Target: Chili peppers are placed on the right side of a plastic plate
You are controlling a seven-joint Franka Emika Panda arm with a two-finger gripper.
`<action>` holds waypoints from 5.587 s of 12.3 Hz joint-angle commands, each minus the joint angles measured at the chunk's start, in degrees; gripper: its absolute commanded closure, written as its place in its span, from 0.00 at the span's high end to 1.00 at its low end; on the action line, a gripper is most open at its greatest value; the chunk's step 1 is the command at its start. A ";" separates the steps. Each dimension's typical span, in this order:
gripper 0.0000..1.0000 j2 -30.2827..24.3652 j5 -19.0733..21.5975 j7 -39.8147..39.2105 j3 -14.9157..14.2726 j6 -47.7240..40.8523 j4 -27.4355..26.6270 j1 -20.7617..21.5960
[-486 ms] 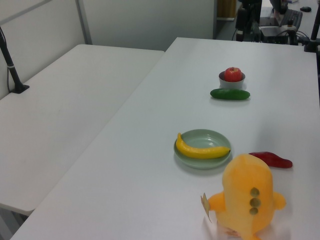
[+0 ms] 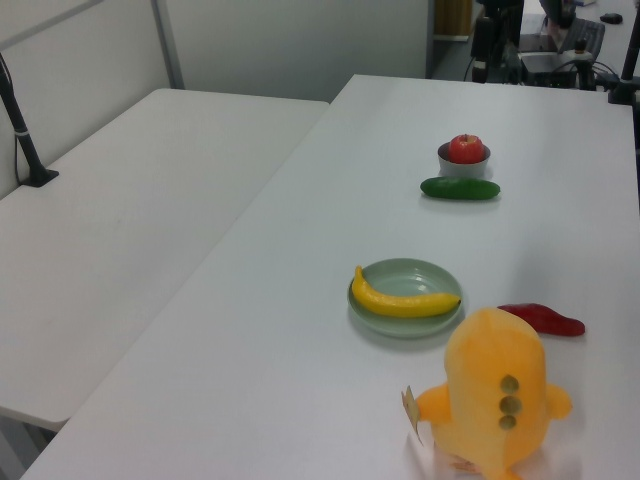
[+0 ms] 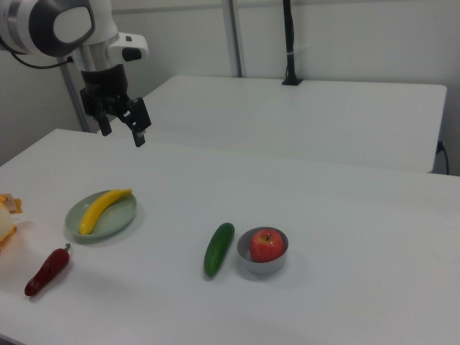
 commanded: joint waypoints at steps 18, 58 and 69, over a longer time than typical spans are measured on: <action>1.00 -0.18 -0.63 -19.58 10.97 -1.80 -13.99 1.29; 0.07 20.02 -5.29 -3.48 6.50 25.77 -6.71 1.47; 0.76 25.31 -5.38 -2.60 6.59 31.86 -8.56 2.08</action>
